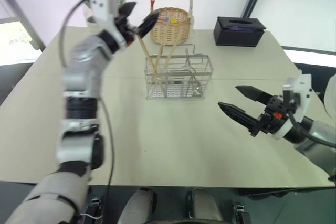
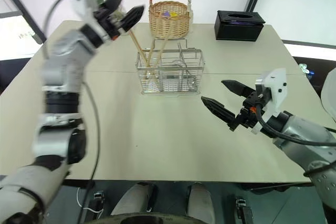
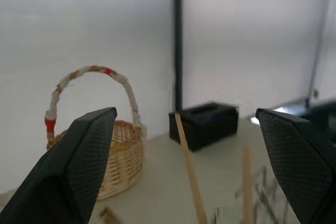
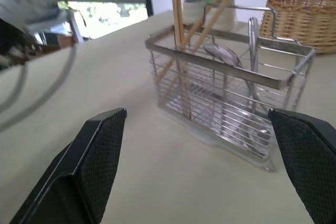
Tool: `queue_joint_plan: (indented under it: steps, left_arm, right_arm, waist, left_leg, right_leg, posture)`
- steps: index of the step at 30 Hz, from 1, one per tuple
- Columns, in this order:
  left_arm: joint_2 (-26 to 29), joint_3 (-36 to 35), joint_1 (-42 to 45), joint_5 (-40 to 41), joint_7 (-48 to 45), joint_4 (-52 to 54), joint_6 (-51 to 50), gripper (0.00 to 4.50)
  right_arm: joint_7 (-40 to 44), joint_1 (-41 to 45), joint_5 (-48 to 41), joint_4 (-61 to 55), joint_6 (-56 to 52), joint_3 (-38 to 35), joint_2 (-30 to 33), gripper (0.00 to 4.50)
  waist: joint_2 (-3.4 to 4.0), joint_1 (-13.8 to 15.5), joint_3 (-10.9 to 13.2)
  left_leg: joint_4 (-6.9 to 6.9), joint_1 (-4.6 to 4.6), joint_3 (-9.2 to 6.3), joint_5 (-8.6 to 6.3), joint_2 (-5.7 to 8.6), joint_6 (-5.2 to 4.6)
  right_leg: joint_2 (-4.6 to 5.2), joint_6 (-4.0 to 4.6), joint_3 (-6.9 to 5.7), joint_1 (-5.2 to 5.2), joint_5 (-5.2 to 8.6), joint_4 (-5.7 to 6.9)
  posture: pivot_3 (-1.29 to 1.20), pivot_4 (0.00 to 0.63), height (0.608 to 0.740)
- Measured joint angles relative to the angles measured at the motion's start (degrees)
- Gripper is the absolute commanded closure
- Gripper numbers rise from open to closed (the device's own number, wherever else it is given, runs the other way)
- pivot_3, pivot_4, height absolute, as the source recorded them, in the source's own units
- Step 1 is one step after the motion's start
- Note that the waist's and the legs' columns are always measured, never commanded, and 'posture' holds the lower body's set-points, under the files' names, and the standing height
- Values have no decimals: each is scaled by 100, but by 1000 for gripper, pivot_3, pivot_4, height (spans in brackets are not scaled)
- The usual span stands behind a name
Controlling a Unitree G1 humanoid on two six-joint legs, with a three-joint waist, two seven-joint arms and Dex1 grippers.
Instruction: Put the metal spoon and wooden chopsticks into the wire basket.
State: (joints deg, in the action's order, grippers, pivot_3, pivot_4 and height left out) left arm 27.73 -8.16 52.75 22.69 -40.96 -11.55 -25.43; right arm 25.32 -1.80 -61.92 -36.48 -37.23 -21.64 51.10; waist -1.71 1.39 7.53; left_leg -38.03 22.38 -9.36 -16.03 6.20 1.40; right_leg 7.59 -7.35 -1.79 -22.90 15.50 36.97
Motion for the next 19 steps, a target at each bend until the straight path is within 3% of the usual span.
queue_joint_plan:
  steps: [4, 8, 12, 19]
  left_arm:
    - [1476, 277, -1209, 36, -1267, 1016, -208, 12]
    - [2229, 125, -2079, 159, -1866, 1690, -319, 12]
    - [2688, -461, -2781, 431, -1950, 2409, -639, 12]
    - [2953, -1076, -3179, 740, -1755, 3094, -953, 12]
  right_arm:
    - [699, 279, 735, 462, 162, 294, 243, 3]
    - [1274, 524, 1442, 878, 447, 650, 283, 3]
    - [1628, 915, 1754, 1187, 641, 935, 104, 3]
    - [2027, 1503, 1972, 1504, 670, 1153, -95, 3]
  waist:
    - [13, -67, 8]
    - [18, -47, 15]
    - [33, -70, 25]
    - [44, -52, 31]
  left_leg:
    - [2, 3, 0, -1, 2, 1]
    - [2, 4, -10, -1, -2, 1]
    - [4, 4, -8, -1, -8, 1]
    - [7, 1, -9, -2, -7, 0]
  right_leg:
    - [9, 16, 7, 1, 8, -10]
    - [8, 20, 4, 3, 10, -23]
    - [6, 24, 5, 13, 9, -40]
    - [4, 25, 4, 4, 9, -57]
  posture:
    - [0, 150, 655]
    - [0, 150, 655]
    - [0, 150, 655]
    - [0, 150, 655]
